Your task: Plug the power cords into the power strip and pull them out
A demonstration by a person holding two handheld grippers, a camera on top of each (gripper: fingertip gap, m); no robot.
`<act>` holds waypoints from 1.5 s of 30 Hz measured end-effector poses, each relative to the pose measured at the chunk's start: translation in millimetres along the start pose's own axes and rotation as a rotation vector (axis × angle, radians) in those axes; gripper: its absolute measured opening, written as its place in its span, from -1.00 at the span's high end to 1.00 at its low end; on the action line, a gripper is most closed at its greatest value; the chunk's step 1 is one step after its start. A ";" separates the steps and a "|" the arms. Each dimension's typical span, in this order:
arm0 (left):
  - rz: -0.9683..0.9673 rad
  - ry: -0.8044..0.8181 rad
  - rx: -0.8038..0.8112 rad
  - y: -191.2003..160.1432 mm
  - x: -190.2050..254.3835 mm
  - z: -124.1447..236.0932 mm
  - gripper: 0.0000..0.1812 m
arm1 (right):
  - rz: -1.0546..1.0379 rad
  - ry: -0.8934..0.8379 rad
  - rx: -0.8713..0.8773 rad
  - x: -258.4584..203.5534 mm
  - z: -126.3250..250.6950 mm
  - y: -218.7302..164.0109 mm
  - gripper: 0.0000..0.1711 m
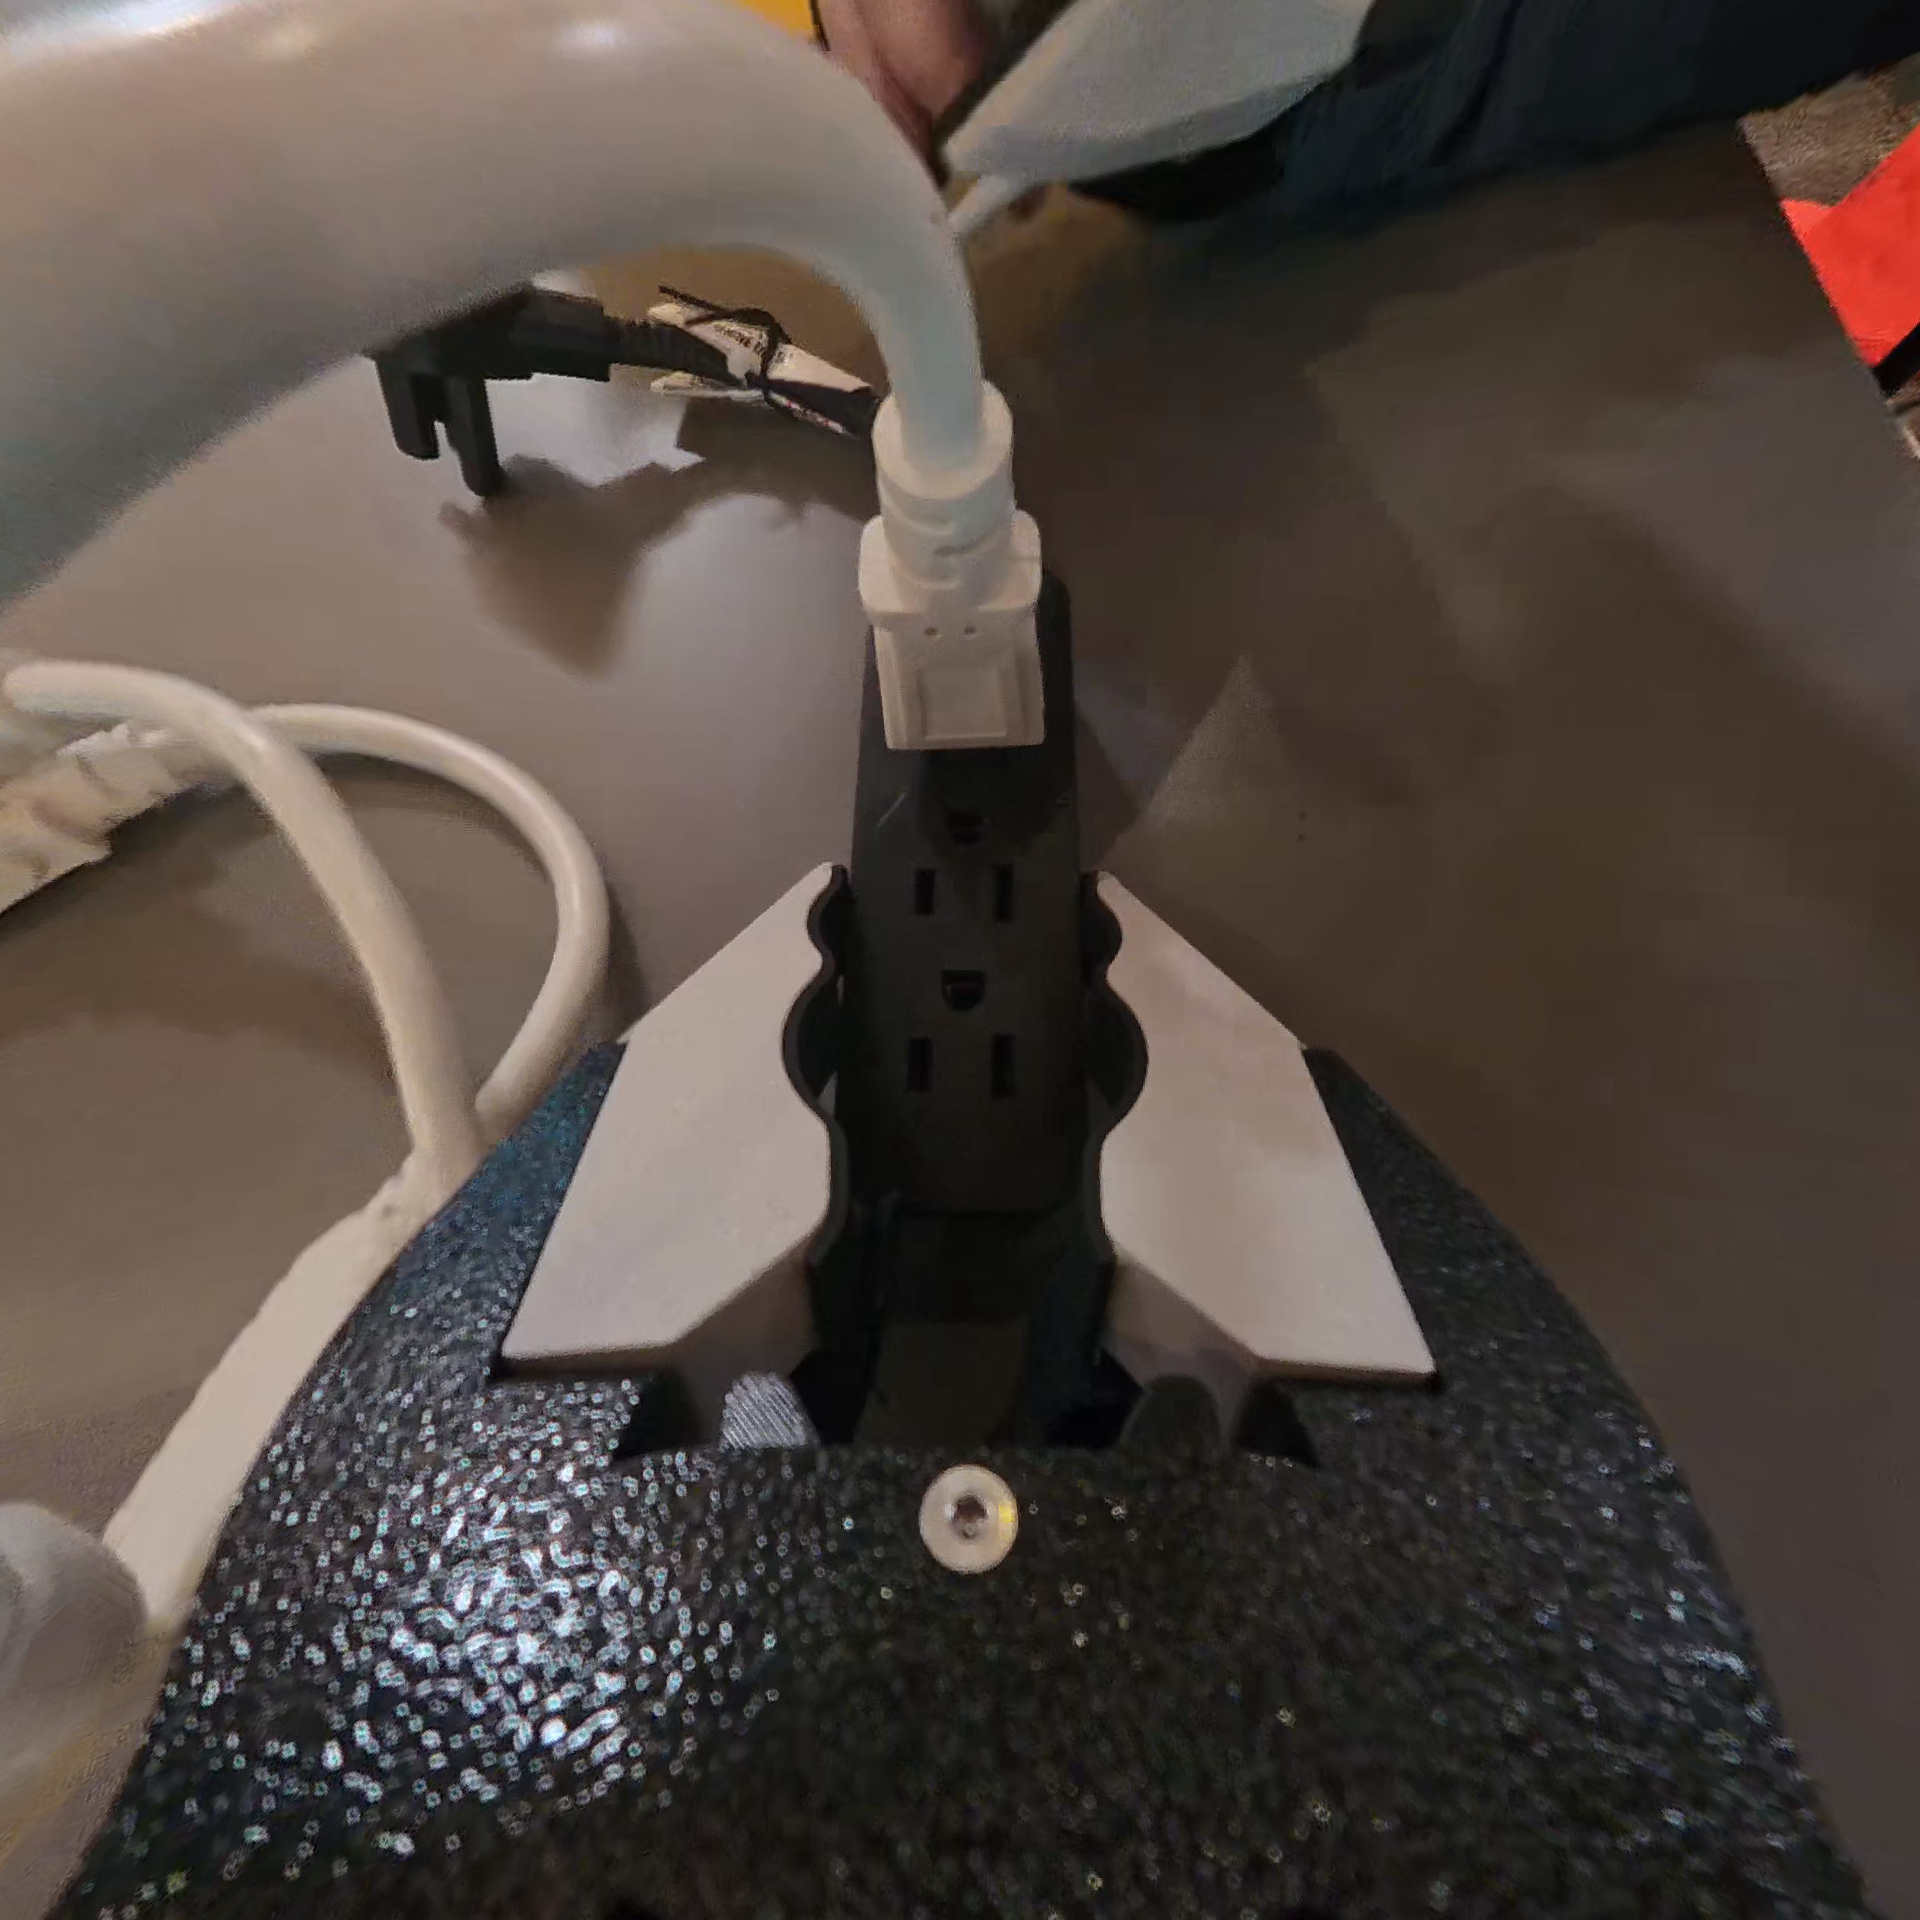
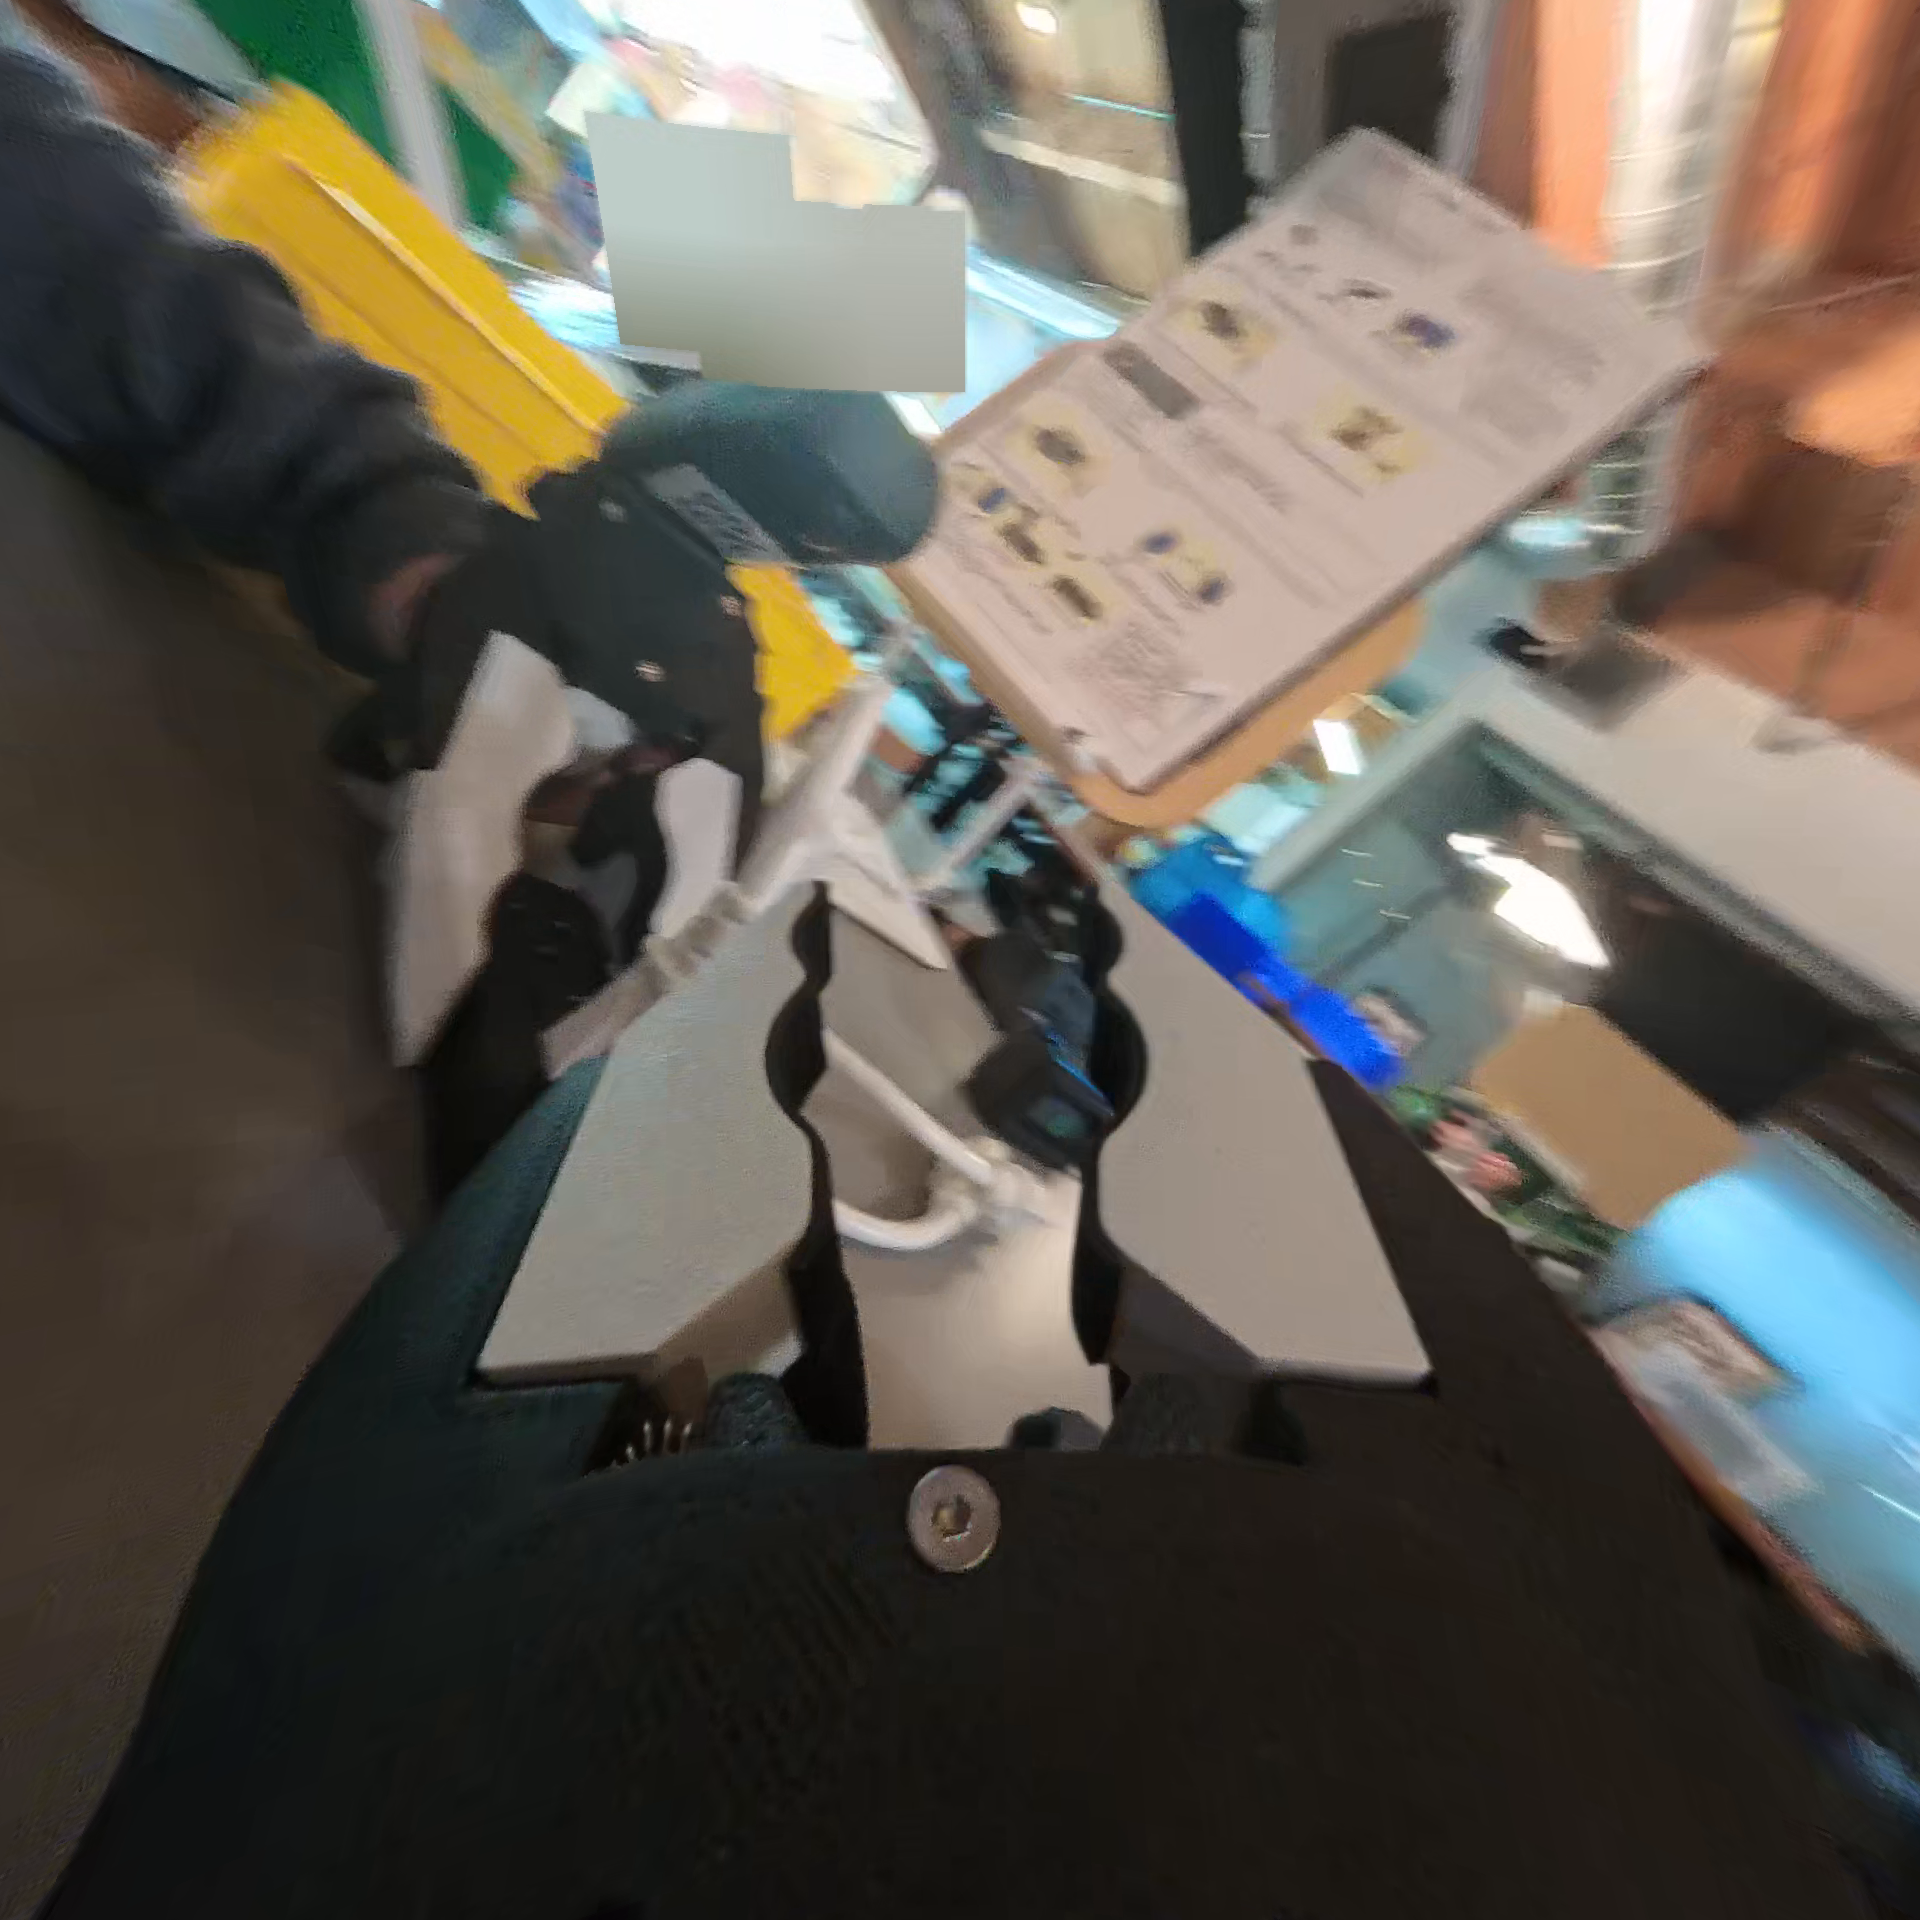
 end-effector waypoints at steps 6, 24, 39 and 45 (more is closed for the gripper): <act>0.020 0.010 -0.003 -11.8 -3.1 14.4 0.52 | -0.578 0.547 -0.182 -10.4 -43.1 -2.7 0.48; 0.033 0.001 -0.003 -11.8 -3.6 13.9 0.52 | -0.789 0.817 -0.291 -45.9 -45.6 -21.1 0.83; 0.028 0.005 -0.003 -11.5 -3.6 13.8 0.52 | -0.816 0.755 -0.242 -50.7 -41.5 -24.1 0.82; 0.029 0.003 -0.002 -11.6 -3.3 13.9 0.53 | -0.856 0.760 -0.168 -48.6 -38.9 -23.7 0.76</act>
Point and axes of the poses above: each gripper's, where its closed fingertips meet, z back along the fingers, y out of its top, x = y × z across the jaws, the point moved 3 cm from there along z, back along the fingers, and after that the axes turned 5 degrees about -z, right-handed, at the moved point
